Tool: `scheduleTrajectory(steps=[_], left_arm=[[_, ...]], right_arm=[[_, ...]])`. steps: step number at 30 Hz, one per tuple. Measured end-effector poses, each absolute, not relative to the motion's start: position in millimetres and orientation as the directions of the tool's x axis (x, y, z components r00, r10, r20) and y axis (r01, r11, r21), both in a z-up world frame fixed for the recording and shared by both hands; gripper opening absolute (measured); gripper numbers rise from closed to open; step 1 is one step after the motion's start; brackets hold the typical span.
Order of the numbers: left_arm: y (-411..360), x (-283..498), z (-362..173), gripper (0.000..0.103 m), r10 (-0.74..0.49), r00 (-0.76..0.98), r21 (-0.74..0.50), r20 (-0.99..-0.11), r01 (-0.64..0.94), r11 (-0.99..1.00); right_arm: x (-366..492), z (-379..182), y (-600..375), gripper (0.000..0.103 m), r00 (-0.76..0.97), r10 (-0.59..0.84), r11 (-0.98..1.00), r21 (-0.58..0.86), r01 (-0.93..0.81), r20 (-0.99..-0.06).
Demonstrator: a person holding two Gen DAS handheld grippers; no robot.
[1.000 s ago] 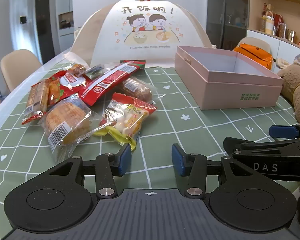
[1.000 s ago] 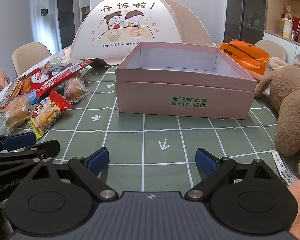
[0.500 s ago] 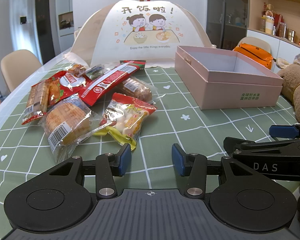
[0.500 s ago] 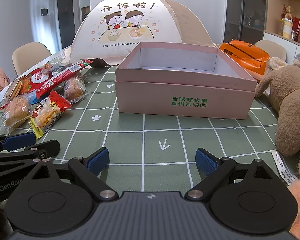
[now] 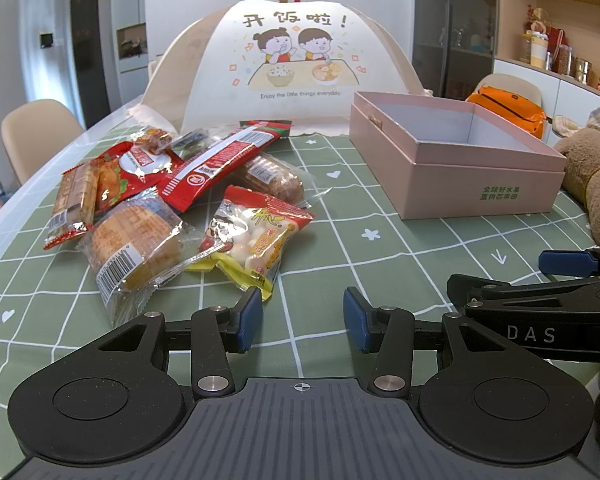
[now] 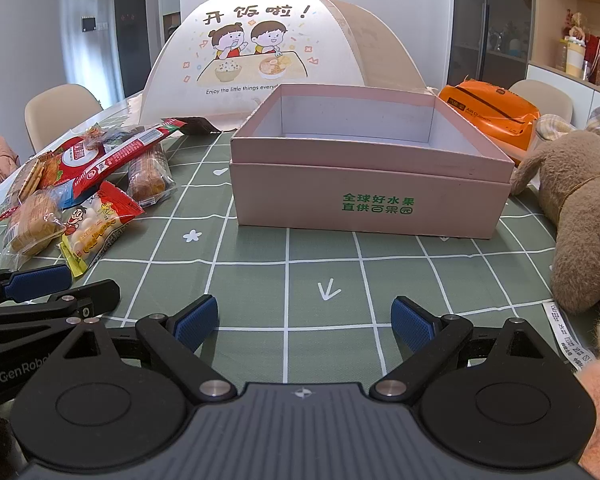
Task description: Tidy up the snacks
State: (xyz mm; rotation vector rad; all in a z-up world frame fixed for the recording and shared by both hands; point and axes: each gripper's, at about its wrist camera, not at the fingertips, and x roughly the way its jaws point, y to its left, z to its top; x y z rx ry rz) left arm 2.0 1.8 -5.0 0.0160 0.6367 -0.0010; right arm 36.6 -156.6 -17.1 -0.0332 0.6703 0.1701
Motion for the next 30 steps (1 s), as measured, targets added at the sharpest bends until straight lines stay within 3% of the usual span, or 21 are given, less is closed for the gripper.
scheduleTrajectory(steps=[30], left_arm=[[3.5, 3.8, -9.1, 0.05, 0.003, 0.804, 0.014, -0.594, 0.006, 1.0]], right_arm=[[36.3, -16.8, -156.2, 0.094, 0.77, 0.146, 0.986, 0.024, -0.167, -0.621]])
